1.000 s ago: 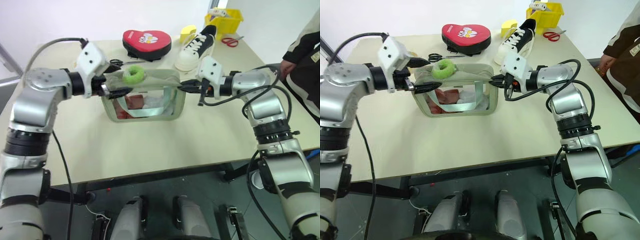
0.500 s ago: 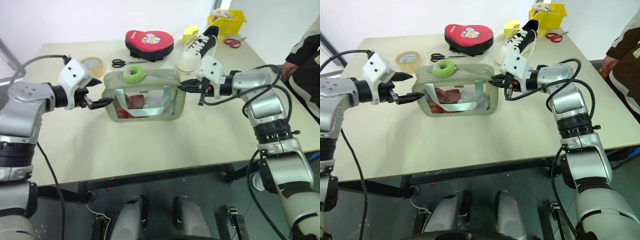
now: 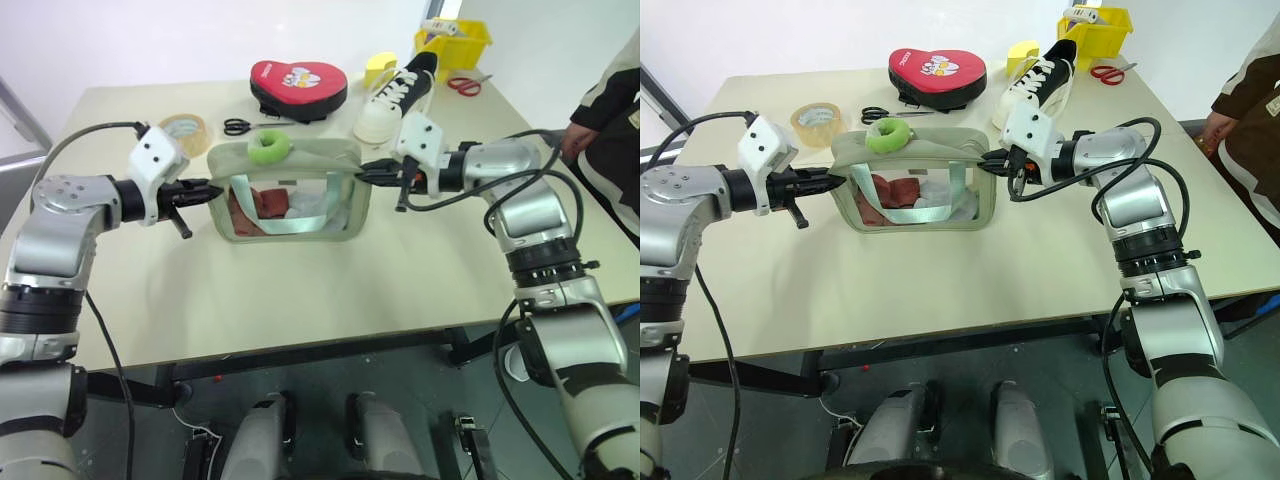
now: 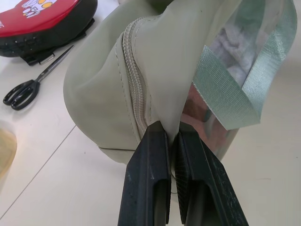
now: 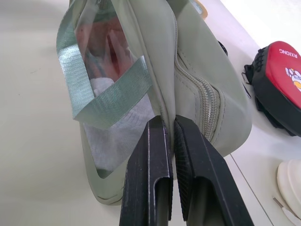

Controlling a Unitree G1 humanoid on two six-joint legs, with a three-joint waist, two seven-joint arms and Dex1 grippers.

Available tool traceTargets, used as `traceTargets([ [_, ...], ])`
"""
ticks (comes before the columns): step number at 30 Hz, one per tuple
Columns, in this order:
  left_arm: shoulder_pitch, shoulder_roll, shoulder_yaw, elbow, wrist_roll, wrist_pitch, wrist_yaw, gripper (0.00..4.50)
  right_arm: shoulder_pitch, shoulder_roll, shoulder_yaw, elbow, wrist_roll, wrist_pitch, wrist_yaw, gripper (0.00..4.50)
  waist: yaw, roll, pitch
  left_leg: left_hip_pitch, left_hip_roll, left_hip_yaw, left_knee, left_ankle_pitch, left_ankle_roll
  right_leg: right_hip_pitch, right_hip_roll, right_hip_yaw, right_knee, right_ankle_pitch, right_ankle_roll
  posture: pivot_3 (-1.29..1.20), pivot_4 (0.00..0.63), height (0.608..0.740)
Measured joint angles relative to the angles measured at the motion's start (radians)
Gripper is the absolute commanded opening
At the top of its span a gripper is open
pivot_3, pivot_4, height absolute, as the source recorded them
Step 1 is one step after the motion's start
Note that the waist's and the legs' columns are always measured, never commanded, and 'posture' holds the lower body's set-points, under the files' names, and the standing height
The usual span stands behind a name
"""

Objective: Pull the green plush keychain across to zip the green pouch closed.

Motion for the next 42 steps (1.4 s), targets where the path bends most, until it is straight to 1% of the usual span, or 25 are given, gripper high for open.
traceTargets([
  [2,-0.001,0.000,0.000,0.000,0.000,0.003,0.000,0.04,0.000,0.000,0.000,0.000,0.000,0.001,0.000,0.00,0.000,0.000,0.000,0.000,0.000,0.000,0.000,0.000,0.000,0.000,0.000,0.000,0.000,0.000,0.000,0.00,0.150,0.740],
  [3,-0.001,0.000,0.000,0.000,0.001,0.005,-0.001,0.01,0.000,0.000,0.000,0.000,0.001,0.002,0.000,0.36,0.000,0.000,0.000,0.000,0.000,0.000,0.000,0.000,0.000,0.000,0.000,0.000,0.000,0.000,0.000,0.00,0.150,0.740],
  [5,-0.002,0.001,-0.002,0.000,0.008,-0.001,-0.005,0.00,0.000,0.000,-0.001,-0.004,0.008,0.023,0.007,1.10,0.000,0.000,0.000,0.000,0.000,0.000,0.000,0.000,0.000,0.000,0.000,0.000,0.000,0.000,0.000,0.00,0.150,0.740],
  [8,-0.002,0.002,-0.003,0.000,0.017,-0.009,-0.009,0.00,-0.001,-0.006,0.000,-0.008,0.020,0.047,0.029,2.65,0.001,0.000,0.000,0.000,0.000,0.000,0.000,0.000,0.000,0.000,0.000,0.000,0.000,0.000,0.000,0.00,0.150,0.740],
  [9,-0.002,0.002,-0.003,-0.003,0.018,-0.009,-0.011,0.00,-0.003,-0.019,0.003,-0.008,0.020,0.048,0.045,3.10,0.002,0.000,0.000,0.000,0.000,0.000,0.000,0.000,0.000,0.000,0.000,0.000,0.000,0.000,0.000,0.00,0.150,0.740],
  [10,-0.001,0.002,-0.004,-0.008,0.020,-0.009,-0.011,0.00,-0.009,-0.040,0.006,-0.007,0.019,0.048,0.061,3.79,0.003,0.000,0.000,-0.001,0.000,0.000,0.000,0.000,0.000,-0.001,0.000,0.000,0.000,0.000,0.000,0.00,0.150,0.740],
  [11,-0.001,0.002,-0.004,-0.012,0.021,-0.009,-0.012,0.00,-0.020,-0.055,0.008,-0.005,0.018,0.048,0.070,4.23,0.004,0.000,0.000,-0.002,0.000,0.000,0.000,0.000,0.000,-0.001,-0.001,0.000,0.000,0.000,0.000,0.00,0.150,0.740],
  [12,-0.001,0.002,-0.004,-0.016,0.022,-0.009,-0.012,0.00,-0.040,-0.075,0.007,-0.005,0.017,0.048,0.081,4.38,0.004,0.000,0.000,-0.002,0.000,0.000,0.000,0.000,0.000,-0.002,-0.001,0.000,0.000,0.000,0.000,0.00,0.150,0.740],
  [15,0.002,0.005,-0.003,-0.024,0.022,-0.006,-0.012,0.00,-0.116,-0.102,-0.004,-0.011,0.024,0.085,0.099,4.38,0.004,0.000,0.000,-0.002,0.000,0.000,-0.001,0.000,0.000,-0.003,-0.001,0.000,0.000,0.000,0.000,0.00,0.150,0.740],
  [17,0.004,0.006,-0.003,-0.037,0.022,0.000,-0.012,0.00,-0.155,-0.091,-0.021,-0.052,0.049,0.132,0.096,4.38,0.003,0.000,0.000,-0.003,0.000,0.000,-0.001,0.000,0.000,-0.004,-0.001,0.000,0.000,0.000,0.000,0.00,0.150,0.740],
  [19,0.005,0.007,-0.003,-0.041,0.021,0.010,-0.011,0.00,-0.170,-0.027,-0.037,-0.101,0.078,0.177,0.062,4.38,-0.001,0.000,0.000,-0.003,0.000,0.000,-0.002,0.000,0.000,-0.004,-0.001,0.000,0.000,0.000,0.000,0.00,0.150,0.740],
  [21,0.006,0.007,-0.003,-0.046,0.021,0.014,-0.012,0.00,-0.167,0.064,-0.024,-0.132,0.091,0.196,0.015,4.38,-0.007,0.000,0.000,-0.003,0.000,0.000,-0.001,0.000,0.000,-0.004,-0.001,0.000,0.001,0.000,0.000,0.00,0.150,0.740],
  [23,0.007,0.007,-0.004,-0.058,0.021,0.014,-0.015,0.00,-0.161,0.150,0.018,-0.121,0.083,0.180,-0.026,4.38,-0.008,0.000,0.000,-0.004,0.000,0.000,-0.001,0.000,0.000,-0.005,-0.001,0.000,0.001,0.000,0.000,0.00,0.150,0.740],
  [25,0.008,0.007,-0.005,-0.059,0.020,0.014,-0.020,0.00,-0.165,0.211,0.047,-0.064,0.066,0.146,-0.062,4.38,-0.004,0.000,0.000,-0.005,0.000,0.000,-0.001,0.000,0.000,-0.005,-0.001,0.000,0.001,0.000,0.000,0.00,0.150,0.740],
  [31,0.010,0.010,-0.003,-0.063,0.021,0.019,-0.020,0.00,-0.194,0.281,0.067,0.088,0.023,0.050,-0.114,4.38,-0.008,0.000,0.000,-0.006,-0.001,0.001,-0.001,0.000,0.000,-0.006,-0.001,0.000,0.001,0.001,0.001,0.00,0.150,0.740],
  [32,0.013,0.011,-0.002,-0.068,0.021,0.024,-0.019,0.00,-0.202,0.299,0.070,0.111,0.018,0.035,-0.120,4.15,-0.009,0.000,0.000,-0.005,-0.001,0.001,-0.001,0.000,0.000,-0.006,-0.001,-0.001,0.002,0.002,0.003,0.00,0.150,0.740],
  [34,0.018,0.013,-0.001,-0.079,0.021,0.027,-0.019,0.00,-0.206,0.326,0.076,0.143,0.015,0.014,-0.120,3.51,-0.010,0.000,0.000,-0.005,-0.001,0.001,-0.001,0.000,0.000,-0.006,0.000,-0.001,0.002,0.002,0.003,0.00,0.150,0.740],
  [36,0.028,0.014,0.001,-0.092,0.020,0.029,-0.018,0.00,-0.208,0.337,0.081,0.165,0.010,0.003,-0.119,2.52,-0.008,0.000,0.000,-0.005,-0.001,0.001,-0.001,0.000,0.000,-0.006,0.000,-0.001,0.002,0.002,0.003,0.00,0.150,0.740],
  [37,0.034,0.014,0.005,-0.097,0.020,0.030,-0.017,0.00,-0.211,0.342,0.081,0.176,0.009,-0.002,-0.117,1.90,-0.008,0.000,0.000,-0.005,-0.001,0.001,-0.001,0.000,0.000,-0.006,0.000,-0.001,0.002,0.002,0.003,0.00,0.150,0.740],
  [38,0.034,0.014,0.005,-0.098,0.020,0.031,-0.016,0.00,-0.214,0.342,0.081,0.180,0.009,-0.006,-0.117,1.45,-0.008,0.000,0.000,-0.005,-0.001,0.001,-0.001,0.000,0.000,-0.006,0.000,-0.001,0.002,0.002,0.003,0.00,0.150,0.740],
  [40,0.035,0.014,0.005,-0.099,0.020,0.033,-0.013,0.00,-0.220,0.342,0.081,0.184,0.008,-0.017,-0.113,0.39,-0.009,0.000,0.000,-0.005,-0.001,0.001,-0.001,0.000,0.000,-0.006,0.000,-0.001,0.002,0.002,0.003,0.00,0.150,0.740],
  [41,0.035,0.014,0.005,-0.101,0.020,0.034,-0.012,0.00,-0.226,0.342,0.081,0.188,0.008,-0.022,-0.111,0.03,-0.009,0.000,0.000,-0.005,-0.001,0.001,-0.001,0.000,0.000,-0.006,0.000,-0.001,0.002,0.002,0.003,0.00,0.150,0.740],
  [42,0.035,0.014,0.005,-0.102,0.020,0.035,-0.011,0.00,-0.231,0.342,0.081,0.191,0.006,-0.027,-0.111,0.03,-0.009,0.000,0.000,-0.005,-0.001,0.001,-0.001,0.000,0.000,-0.006,0.000,-0.001,0.002,0.002,0.003,0.00,0.150,0.740],
])
